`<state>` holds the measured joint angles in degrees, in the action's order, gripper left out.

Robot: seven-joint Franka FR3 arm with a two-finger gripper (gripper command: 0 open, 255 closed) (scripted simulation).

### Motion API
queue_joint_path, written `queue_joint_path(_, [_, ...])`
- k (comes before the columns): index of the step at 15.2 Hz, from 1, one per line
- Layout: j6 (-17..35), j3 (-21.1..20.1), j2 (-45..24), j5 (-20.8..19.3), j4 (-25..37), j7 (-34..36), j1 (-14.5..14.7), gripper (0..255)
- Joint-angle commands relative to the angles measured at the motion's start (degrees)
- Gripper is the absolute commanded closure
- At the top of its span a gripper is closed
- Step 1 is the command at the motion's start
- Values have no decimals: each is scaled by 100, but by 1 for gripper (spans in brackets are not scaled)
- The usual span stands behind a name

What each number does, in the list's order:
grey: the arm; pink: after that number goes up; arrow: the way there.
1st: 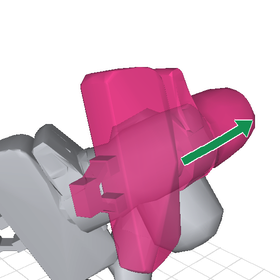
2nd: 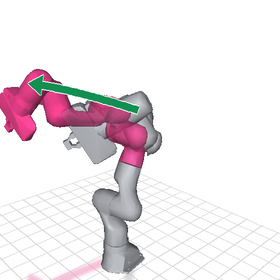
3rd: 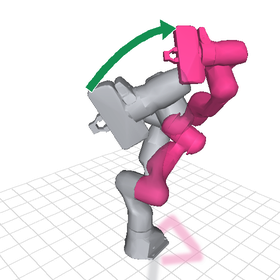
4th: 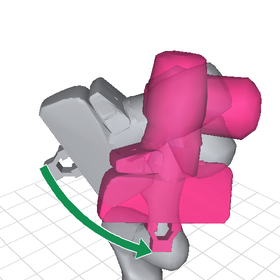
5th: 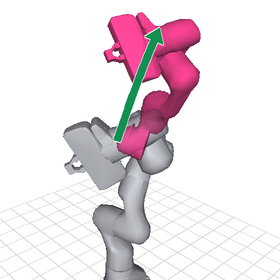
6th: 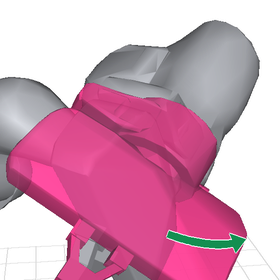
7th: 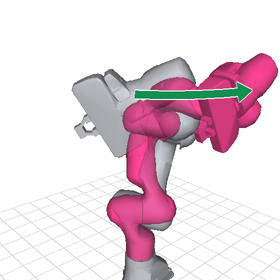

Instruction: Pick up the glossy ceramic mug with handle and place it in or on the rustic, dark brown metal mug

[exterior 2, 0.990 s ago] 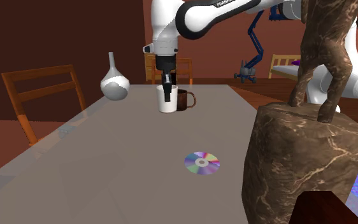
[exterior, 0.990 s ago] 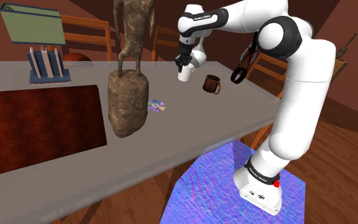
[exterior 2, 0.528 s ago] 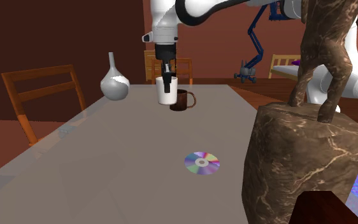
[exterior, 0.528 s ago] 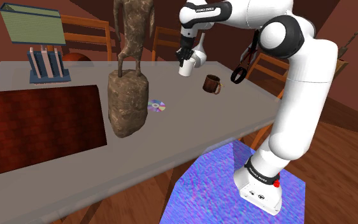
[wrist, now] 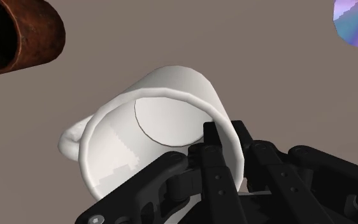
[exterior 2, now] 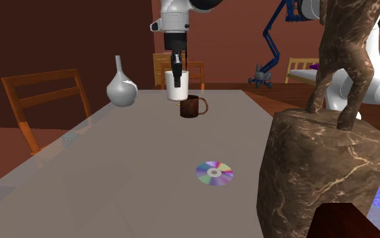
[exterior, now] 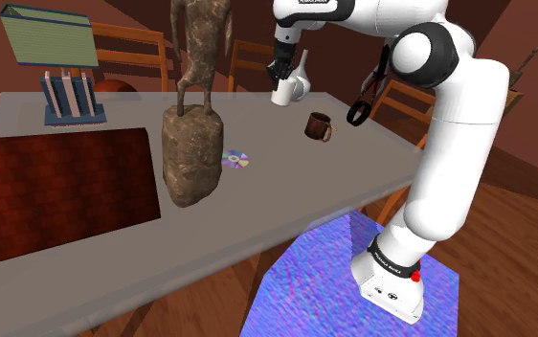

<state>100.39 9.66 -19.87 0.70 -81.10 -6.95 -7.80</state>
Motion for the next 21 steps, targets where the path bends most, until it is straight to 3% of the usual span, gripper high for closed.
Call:
queue_joint_path(1, [-178, 2, -26, 4, 202, -7, -8, 255])
queue_joint_path(12, [-32, 419, 621, -5, -550, -1144, -710, 255])
queue_joint_path(21, [-80, 845, 712, 74, -567, -2270, -1403, 255])
